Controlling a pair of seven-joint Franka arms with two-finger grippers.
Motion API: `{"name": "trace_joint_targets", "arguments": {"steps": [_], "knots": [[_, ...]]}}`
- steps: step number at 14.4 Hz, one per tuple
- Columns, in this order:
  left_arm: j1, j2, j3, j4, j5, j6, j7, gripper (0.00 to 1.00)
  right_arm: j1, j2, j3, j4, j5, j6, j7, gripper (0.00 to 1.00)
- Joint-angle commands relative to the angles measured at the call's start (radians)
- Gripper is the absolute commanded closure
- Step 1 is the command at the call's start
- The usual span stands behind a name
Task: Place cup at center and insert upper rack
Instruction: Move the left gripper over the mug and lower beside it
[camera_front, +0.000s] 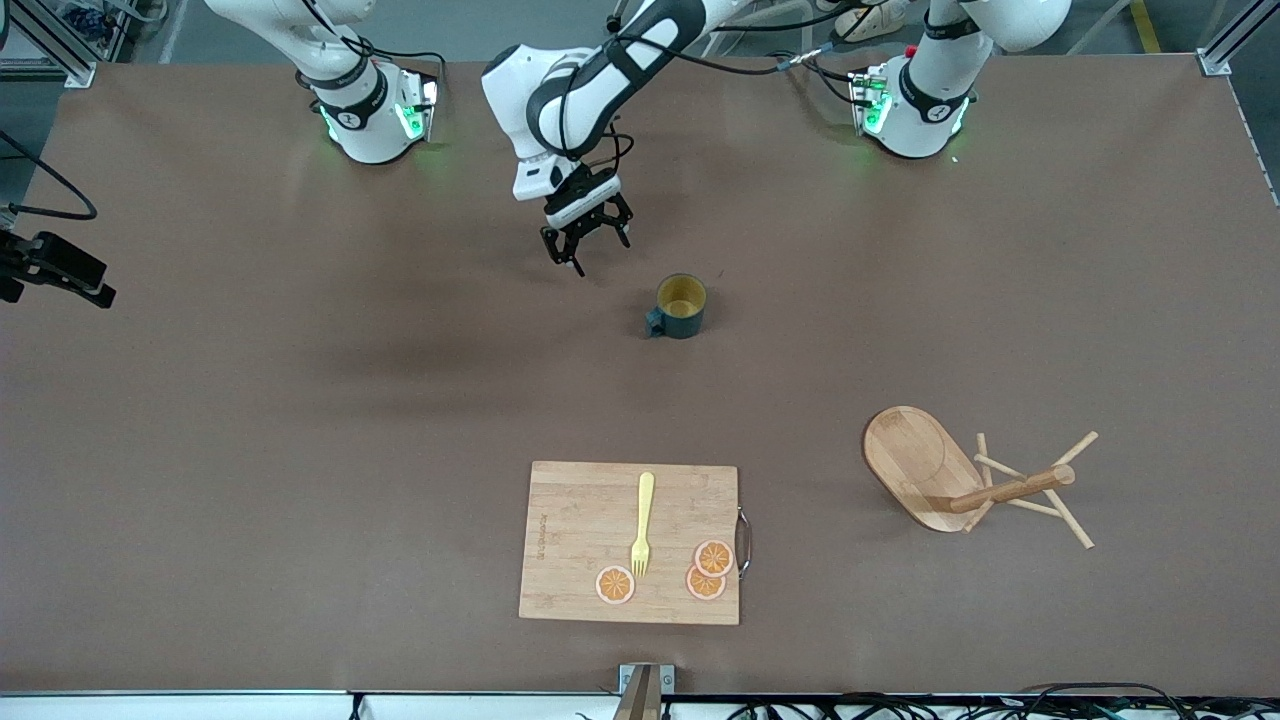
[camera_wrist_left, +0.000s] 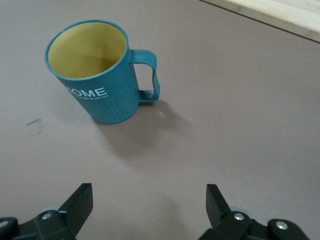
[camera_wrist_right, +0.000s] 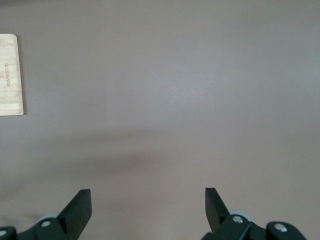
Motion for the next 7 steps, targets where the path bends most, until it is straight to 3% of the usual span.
{"name": "trace_joint_targets", "arguments": {"steps": [1, 7], "knots": [[-0.036, 0.022, 0.033, 0.036, 0.018, -0.022, -0.025, 0.0, 0.008, -0.03, -0.004, -0.031, -0.022, 0.012, -0.008, 0.0], [-0.172, 0.071, 0.192, 0.038, 0.022, -0.045, -0.088, 0.0, 0.02, -0.03, -0.004, -0.028, -0.02, 0.014, -0.008, 0.0]]}}
